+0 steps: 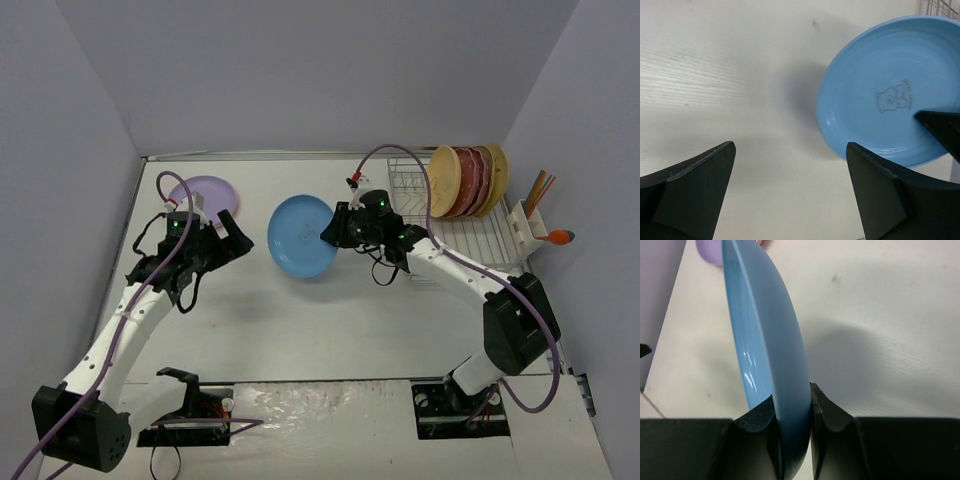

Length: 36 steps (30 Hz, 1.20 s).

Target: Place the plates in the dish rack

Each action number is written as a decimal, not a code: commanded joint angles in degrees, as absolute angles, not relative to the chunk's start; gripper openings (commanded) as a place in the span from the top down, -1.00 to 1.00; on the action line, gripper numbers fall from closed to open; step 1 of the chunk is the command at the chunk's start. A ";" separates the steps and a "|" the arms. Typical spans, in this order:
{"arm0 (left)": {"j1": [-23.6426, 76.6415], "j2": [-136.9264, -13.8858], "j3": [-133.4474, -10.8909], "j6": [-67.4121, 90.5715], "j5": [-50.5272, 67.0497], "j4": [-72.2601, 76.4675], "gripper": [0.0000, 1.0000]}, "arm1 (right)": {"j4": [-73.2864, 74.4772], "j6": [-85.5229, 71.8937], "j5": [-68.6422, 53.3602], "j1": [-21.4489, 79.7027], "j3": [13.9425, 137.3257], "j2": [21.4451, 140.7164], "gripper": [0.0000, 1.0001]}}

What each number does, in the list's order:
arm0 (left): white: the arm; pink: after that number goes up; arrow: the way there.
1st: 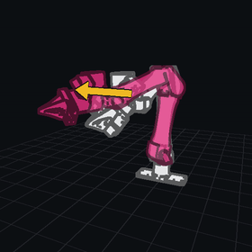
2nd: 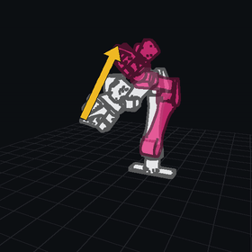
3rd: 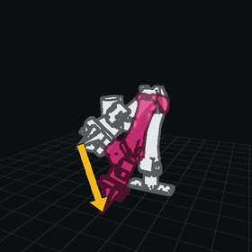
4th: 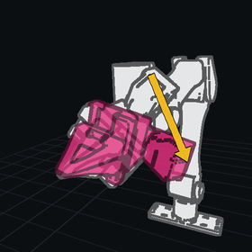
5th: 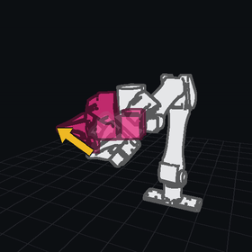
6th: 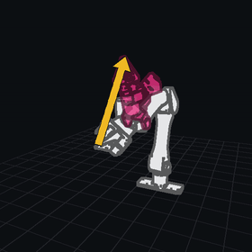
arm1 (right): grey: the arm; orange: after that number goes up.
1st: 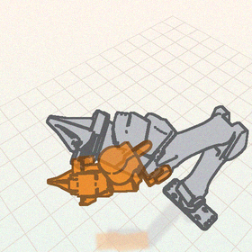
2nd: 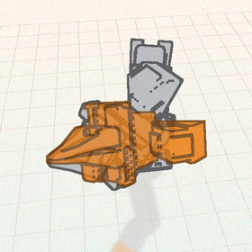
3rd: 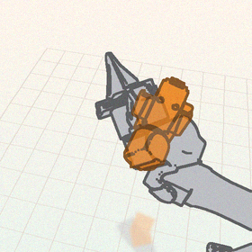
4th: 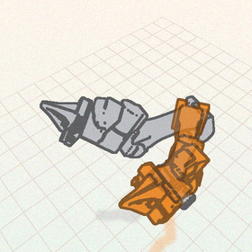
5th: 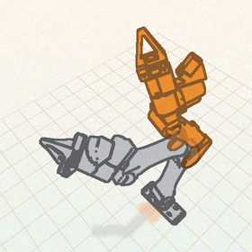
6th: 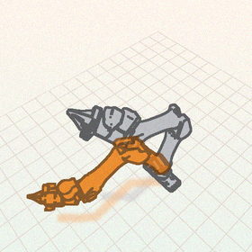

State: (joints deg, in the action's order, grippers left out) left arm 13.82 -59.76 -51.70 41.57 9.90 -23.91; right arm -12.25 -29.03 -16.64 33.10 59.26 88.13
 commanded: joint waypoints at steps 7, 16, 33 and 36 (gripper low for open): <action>8.85 -57.29 -56.25 27.68 -1.99 -35.17 -0.85 | 5.54 -4.68 21.90 26.66 79.85 83.21 1.00; 2.99 -56.74 -54.35 20.44 -7.19 -36.55 -0.94 | 0.98 6.68 33.11 12.56 88.25 90.82 1.00; 1.93 -58.36 -53.53 20.74 -7.39 -35.25 -0.94 | -4.28 11.32 30.33 7.91 91.82 103.85 1.00; 1.93 -58.36 -53.44 20.74 -7.26 -35.16 -0.94 | -4.42 10.45 29.02 7.91 90.96 104.92 1.00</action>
State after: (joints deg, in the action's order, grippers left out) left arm 2.48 -58.50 -51.83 21.53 -6.37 -37.06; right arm 0.97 10.70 29.33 8.41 90.17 105.46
